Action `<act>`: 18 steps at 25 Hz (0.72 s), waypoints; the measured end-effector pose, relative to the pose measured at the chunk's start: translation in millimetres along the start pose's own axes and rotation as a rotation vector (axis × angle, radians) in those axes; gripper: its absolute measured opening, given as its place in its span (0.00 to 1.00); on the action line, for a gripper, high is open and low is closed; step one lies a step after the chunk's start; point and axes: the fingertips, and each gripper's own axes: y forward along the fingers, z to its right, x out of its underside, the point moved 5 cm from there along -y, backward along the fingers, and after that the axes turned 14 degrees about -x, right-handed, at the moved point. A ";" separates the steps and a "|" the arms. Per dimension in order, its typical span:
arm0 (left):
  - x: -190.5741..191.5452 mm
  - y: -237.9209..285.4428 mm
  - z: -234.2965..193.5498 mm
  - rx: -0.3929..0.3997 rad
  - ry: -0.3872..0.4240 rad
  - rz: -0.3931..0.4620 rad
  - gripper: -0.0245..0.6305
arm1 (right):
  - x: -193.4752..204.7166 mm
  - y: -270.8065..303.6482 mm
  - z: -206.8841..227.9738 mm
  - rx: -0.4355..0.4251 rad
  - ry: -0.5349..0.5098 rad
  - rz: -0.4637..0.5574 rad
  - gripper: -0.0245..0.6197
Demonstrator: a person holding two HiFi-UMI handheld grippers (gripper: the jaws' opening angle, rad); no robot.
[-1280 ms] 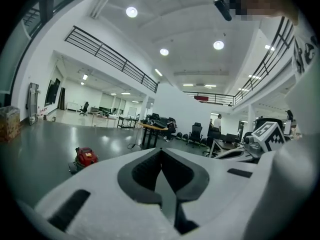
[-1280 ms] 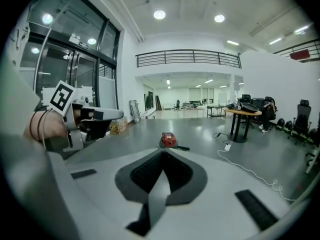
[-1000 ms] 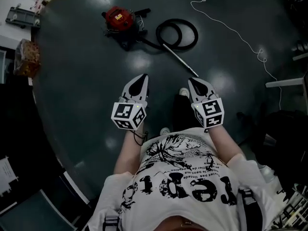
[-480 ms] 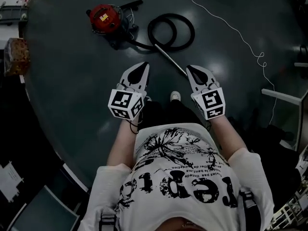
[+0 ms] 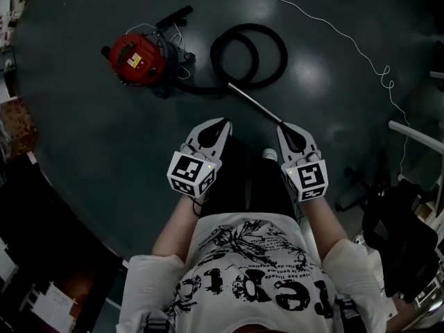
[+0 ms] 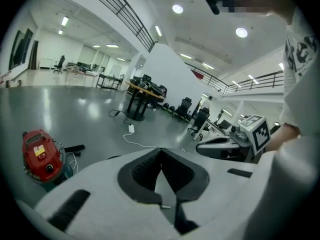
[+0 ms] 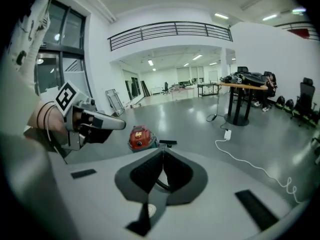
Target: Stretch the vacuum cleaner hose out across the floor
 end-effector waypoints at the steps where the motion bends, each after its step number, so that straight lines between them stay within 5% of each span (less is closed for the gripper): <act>1: 1.4 13.8 -10.9 0.014 0.029 -0.014 0.05 | 2.0 14.6 4.0 0.006 0.019 0.015 0.04; 7: 55.3 103.4 -65.7 0.046 0.139 -0.076 0.05 | 73.7 114.9 43.5 -0.022 0.052 -0.048 0.04; 13: 176.8 203.5 -81.6 0.233 0.419 -0.129 0.05 | 190.4 194.9 100.0 0.065 0.148 -0.069 0.05; 18: 283.7 295.5 -128.8 0.158 0.481 -0.189 0.04 | 315.0 271.1 146.1 0.040 0.070 -0.144 0.05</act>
